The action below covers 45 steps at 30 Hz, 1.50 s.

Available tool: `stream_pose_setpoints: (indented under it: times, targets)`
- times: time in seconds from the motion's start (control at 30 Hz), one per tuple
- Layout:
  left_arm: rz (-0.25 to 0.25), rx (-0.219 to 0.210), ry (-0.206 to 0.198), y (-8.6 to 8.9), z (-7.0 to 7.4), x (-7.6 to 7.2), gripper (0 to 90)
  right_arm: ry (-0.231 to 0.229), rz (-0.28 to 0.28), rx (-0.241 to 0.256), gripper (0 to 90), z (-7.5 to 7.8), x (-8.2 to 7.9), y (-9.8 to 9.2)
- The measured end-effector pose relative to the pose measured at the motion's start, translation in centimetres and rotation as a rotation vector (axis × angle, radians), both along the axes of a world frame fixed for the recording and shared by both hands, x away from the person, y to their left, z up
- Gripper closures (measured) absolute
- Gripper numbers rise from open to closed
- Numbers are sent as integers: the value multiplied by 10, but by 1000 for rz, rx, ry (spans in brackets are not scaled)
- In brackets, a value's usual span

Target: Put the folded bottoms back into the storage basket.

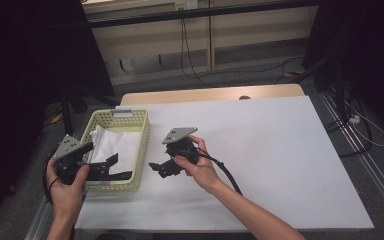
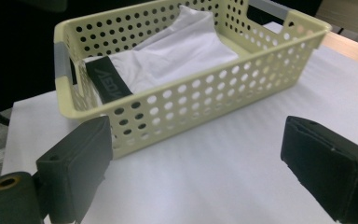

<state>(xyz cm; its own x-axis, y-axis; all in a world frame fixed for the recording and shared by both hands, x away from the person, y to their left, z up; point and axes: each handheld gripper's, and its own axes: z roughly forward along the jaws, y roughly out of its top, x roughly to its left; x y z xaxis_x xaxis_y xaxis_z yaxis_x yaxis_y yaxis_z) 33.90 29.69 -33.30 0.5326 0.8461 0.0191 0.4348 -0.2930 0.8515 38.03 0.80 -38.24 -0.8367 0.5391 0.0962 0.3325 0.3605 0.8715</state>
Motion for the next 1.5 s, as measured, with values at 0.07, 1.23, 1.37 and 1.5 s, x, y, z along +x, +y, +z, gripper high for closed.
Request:
stream_pose_setpoints:
  times: [0.07, 1.23, 1.37, 1.5]
  targets:
    - [-5, 11, 11, -5, -3, -3, 54, 7, -11, 0, 83, -1, -2, -4]
    - [-191, -14, 44, -106, -55, -17, 55, 37, -233, -83, 104, -34, -50, -113]
    - [-197, -18, 49, -108, -57, -17, 55, 36, -264, -89, 104, -37, -55, -129]
    - [-187, -21, 54, -108, -62, -18, 55, 37, -301, -81, 104, -41, -62, -147]
